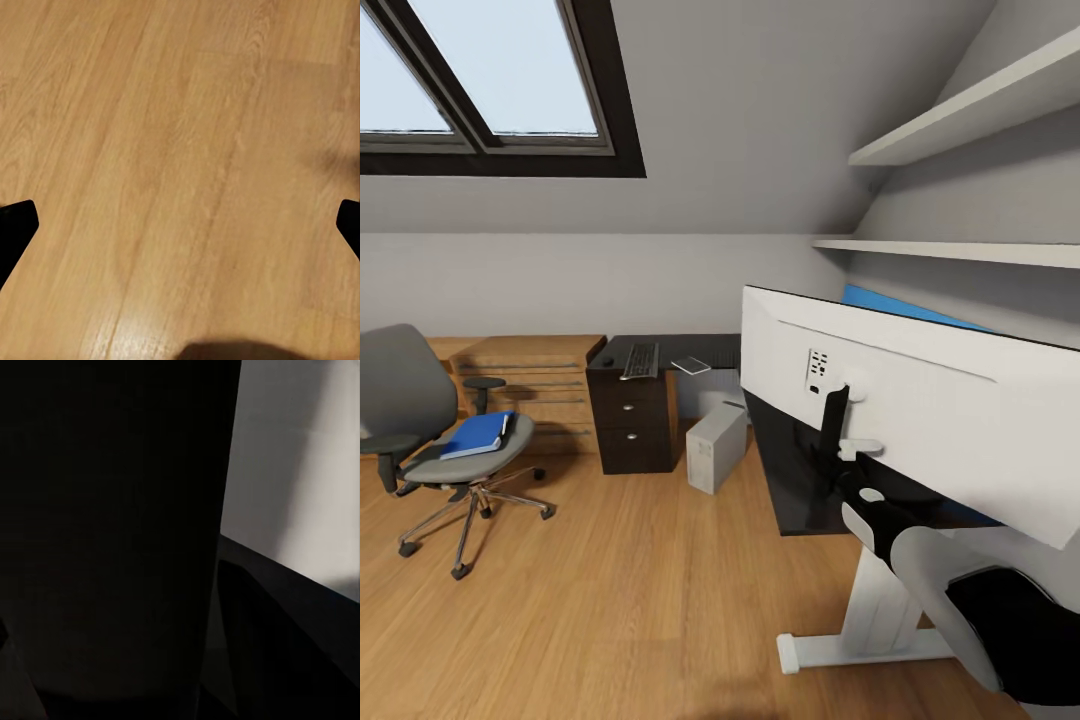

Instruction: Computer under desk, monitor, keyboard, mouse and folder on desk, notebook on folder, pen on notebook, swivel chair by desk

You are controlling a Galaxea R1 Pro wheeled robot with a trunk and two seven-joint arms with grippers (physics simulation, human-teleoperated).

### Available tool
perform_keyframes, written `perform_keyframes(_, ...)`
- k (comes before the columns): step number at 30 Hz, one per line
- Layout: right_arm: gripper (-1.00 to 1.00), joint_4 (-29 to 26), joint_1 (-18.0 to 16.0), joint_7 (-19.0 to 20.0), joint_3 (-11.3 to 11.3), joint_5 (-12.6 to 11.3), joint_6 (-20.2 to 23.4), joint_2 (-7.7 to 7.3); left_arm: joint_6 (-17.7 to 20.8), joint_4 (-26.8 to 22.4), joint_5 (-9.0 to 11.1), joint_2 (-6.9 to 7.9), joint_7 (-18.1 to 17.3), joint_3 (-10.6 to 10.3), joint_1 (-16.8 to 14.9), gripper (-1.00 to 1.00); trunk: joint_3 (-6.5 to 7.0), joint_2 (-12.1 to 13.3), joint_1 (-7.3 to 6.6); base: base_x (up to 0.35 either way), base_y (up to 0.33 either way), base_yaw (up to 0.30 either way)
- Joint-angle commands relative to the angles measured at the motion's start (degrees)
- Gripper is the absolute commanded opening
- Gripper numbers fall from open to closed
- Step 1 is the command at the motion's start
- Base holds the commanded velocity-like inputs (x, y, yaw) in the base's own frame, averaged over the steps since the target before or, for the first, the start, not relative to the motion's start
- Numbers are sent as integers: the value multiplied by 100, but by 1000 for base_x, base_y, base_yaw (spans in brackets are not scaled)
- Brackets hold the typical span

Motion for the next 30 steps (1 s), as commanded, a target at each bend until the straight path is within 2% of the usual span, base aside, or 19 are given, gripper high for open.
perform_keyframes(1, -100, 23, 80, 13, 3, -62, -5, 0, -35, 3, 61, 4, 31, -50, -7, 100, -8, -2, 0, 0, 0, 0)
perform_keyframes(13, -100, 36, 83, 84, 13, -67, -12, 1, -35, 3, 61, 4, 30, -49, -7, 100, -8, -2, 0, 0, 0, 0)
perform_keyframes(19, -100, 43, 82, 295, 14, -67, -13, 1, -35, 3, 61, 4, 30, -51, -7, 100, -8, -2, 0, -108, 97, 0)
perform_keyframes(30, -100, 43, 83, 312, 12, -67, -13, 1, -35, 3, 61, 4, 30, -50, -7, 100, -8, -2, 0, -19, 16, 0)
